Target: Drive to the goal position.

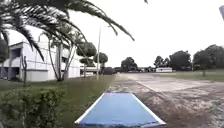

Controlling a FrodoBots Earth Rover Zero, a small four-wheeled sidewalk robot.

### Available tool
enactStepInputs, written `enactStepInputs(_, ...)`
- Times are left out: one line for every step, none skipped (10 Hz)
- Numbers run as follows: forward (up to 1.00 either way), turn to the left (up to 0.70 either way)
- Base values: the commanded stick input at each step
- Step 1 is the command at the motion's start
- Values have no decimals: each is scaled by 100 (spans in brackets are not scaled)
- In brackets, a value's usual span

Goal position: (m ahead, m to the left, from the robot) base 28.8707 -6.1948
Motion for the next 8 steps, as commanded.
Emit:
enactStepInputs(50,0)
enactStepInputs(50,0)
enactStepInputs(50,0)
enactStepInputs(50,0)
enactStepInputs(50,0)
enactStepInputs(50,0)
enactStepInputs(50,-10)
enactStepInputs(50,-43)
